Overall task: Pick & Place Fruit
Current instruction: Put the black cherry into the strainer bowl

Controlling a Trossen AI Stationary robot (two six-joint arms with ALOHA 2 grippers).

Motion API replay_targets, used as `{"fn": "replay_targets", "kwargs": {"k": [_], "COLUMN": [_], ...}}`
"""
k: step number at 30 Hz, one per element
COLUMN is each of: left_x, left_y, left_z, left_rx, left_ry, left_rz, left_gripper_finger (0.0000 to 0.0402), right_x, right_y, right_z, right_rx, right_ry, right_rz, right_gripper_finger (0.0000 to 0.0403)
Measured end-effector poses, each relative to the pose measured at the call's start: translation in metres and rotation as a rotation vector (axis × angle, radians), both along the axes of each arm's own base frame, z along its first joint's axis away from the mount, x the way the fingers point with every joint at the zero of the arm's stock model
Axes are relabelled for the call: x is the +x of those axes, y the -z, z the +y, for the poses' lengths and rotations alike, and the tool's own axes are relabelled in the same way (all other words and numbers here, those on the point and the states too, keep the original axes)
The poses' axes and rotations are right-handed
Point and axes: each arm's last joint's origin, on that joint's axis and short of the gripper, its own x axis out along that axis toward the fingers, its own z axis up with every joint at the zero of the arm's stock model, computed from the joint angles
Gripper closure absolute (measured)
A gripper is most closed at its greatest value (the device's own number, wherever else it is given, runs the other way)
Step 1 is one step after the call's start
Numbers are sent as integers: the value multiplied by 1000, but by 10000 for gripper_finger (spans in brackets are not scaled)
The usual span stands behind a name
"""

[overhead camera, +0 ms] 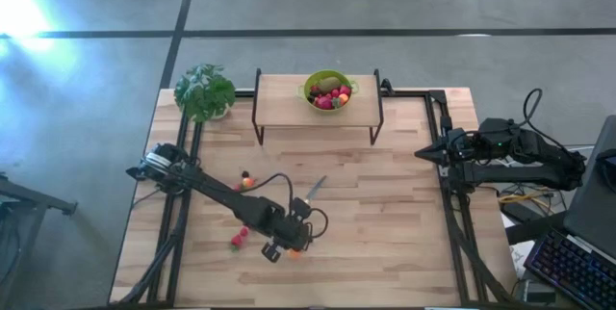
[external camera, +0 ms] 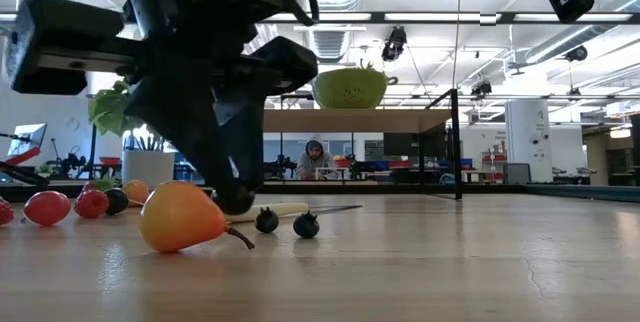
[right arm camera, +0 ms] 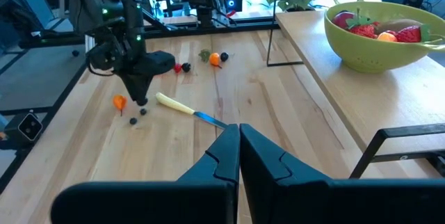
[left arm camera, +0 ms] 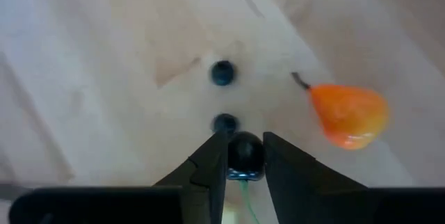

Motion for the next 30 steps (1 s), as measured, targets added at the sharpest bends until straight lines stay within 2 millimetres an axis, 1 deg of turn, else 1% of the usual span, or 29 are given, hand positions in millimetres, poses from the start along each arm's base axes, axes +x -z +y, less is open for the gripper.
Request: {"fn": "replay_targets", "kwargs": {"k": [3, 9, 16, 23, 30], "left_x": [0, 3, 2, 0, 0], "left_y": [-1, -11, -13, -11, -10], "left_z": [-1, -2, -2, -1, 0], "left_rx": [-13, -14, -11, -53, -28], "left_ry": [10, 20, 22, -70, -69], "left_rz": [8, -5, -3, 22, 23], "left_gripper_finger": [310, 310, 310, 310, 307], "right_x": [0, 0, 0, 0, 0], "right_y": [0, 0, 0, 0, 0], "right_z": [0, 0, 0, 0, 0], "right_rx": [0, 0, 0, 0, 0], "right_ry": [0, 0, 0, 0, 0], "right_rz": [0, 0, 0, 0, 0], "right_gripper_finger": [394, 394, 394, 394, 394]}}
